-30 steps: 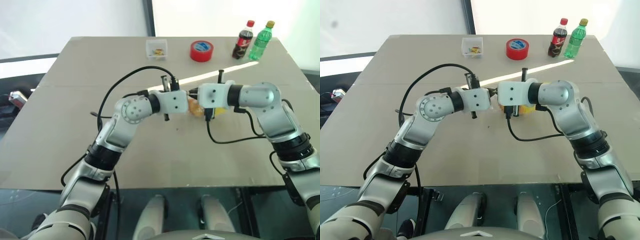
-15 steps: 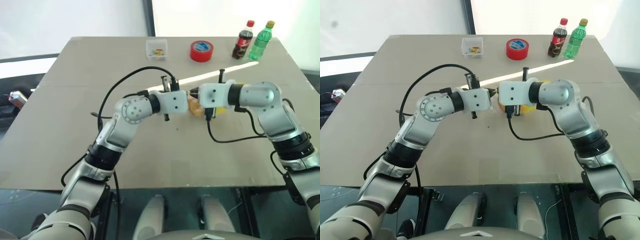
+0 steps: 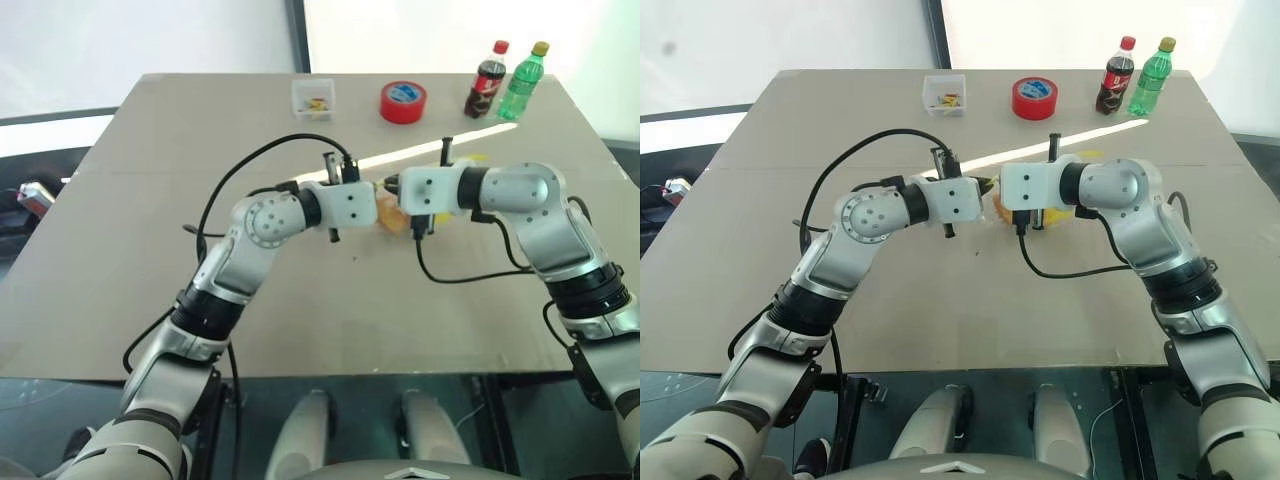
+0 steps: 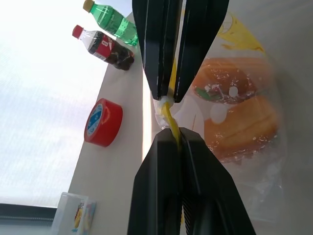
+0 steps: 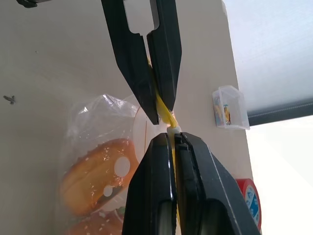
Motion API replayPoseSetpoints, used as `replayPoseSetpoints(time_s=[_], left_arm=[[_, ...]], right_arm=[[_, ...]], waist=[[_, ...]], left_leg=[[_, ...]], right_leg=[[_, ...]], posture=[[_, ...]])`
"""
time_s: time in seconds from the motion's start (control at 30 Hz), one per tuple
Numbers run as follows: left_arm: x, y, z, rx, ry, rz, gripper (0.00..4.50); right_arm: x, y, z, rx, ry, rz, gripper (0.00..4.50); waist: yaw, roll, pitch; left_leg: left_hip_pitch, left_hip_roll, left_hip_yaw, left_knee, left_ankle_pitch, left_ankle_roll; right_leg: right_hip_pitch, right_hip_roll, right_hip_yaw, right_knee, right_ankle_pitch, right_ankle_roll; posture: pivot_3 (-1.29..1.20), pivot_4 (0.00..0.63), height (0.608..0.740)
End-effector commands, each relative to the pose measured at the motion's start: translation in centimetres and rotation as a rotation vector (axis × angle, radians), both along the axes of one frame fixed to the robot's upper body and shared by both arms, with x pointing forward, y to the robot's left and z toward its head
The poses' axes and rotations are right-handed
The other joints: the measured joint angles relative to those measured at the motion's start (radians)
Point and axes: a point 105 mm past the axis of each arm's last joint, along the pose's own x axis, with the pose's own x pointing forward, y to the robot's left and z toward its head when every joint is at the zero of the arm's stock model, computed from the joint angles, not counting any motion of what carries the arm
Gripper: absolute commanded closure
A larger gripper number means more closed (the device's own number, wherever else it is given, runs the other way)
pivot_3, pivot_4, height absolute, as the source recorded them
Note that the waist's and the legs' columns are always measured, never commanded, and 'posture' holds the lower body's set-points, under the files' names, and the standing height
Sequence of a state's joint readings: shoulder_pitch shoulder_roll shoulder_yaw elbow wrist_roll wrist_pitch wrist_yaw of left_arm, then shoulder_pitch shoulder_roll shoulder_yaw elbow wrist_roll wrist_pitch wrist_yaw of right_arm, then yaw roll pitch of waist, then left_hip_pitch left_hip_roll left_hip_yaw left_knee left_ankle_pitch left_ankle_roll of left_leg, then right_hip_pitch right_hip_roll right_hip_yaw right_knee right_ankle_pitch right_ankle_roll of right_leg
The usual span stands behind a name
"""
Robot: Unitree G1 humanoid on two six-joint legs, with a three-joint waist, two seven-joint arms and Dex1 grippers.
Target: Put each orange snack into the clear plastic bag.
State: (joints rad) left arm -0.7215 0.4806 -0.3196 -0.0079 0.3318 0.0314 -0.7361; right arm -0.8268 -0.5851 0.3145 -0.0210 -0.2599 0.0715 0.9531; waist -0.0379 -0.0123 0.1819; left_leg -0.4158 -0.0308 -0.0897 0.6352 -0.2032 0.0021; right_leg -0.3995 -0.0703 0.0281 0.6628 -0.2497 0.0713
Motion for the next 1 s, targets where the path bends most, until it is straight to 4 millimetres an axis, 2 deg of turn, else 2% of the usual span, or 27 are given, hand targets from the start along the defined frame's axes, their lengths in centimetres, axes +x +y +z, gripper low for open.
replayPoseSetpoints(time_s=[0.03, 0.5, 0.6, 0.8, 1.0], left_arm=[[-0.3, -0.5, 1.5, -0.013, -0.063, -0.03, 4.5], [-0.2, -0.4, 1.3, -0.015, -0.058, -0.028, 4.5], [-0.2, -0.2, 1.2, -0.013, -0.057, -0.024, 4.5], [0.0, 0.4, 1.3, -0.007, -0.062, -0.012, 4.5], [0.3, 1.0, 1.6, 0.004, -0.083, -0.004, 4.5]], right_arm=[[0.1, -0.5, 1.8, 0.015, -0.061, -0.025, 4.3], [0.5, -1.2, 1.9, 0.027, -0.066, -0.065, 4.41], [1.0, -2.2, 1.8, 0.022, -0.066, -0.099, 4.41], [2.5, -6.9, 2.0, -0.02, -0.088, -0.24, 4.41], [3.6, -12.6, 2.0, -0.082, -0.124, -0.412, 4.41]], waist=[[0.0, 0.0, 0.0], [0.0, 0.0, 0.0], [0.0, 0.0, 0.0], [0.005, 0.0, 0.0], [0.003, 0.0, 0.0]], left_leg=[[0.0, 0.0, 0.0, 0.0, 0.0, 0.0], [0.0, 0.0, 0.0, 0.0, 0.0, 0.0], [0.0, 0.0, 0.0, 0.0, 0.0, 0.0], [0.0, 0.0, 0.0, 0.0, 0.0, 0.0], [0.0, 0.0, 0.001, 0.0, 0.0, 0.0]], right_leg=[[0.0, 0.0, 0.0, 0.0, 0.0, 0.0], [0.0, 0.0, 0.0, 0.0, 0.0, 0.0], [0.0, 0.0, 0.0, 0.0, 0.0, 0.0], [0.0, 0.0, 0.0, 0.0, 0.0, 0.0], [0.0, 0.0, 0.0, 0.0, 0.0, 0.0]], posture=[[0.0, 0.15, 0.74], [0.0, 0.15, 0.74], [0.0, 0.15, 0.74], [0.0, 0.15, 0.74], [0.0, 0.15, 0.74]])
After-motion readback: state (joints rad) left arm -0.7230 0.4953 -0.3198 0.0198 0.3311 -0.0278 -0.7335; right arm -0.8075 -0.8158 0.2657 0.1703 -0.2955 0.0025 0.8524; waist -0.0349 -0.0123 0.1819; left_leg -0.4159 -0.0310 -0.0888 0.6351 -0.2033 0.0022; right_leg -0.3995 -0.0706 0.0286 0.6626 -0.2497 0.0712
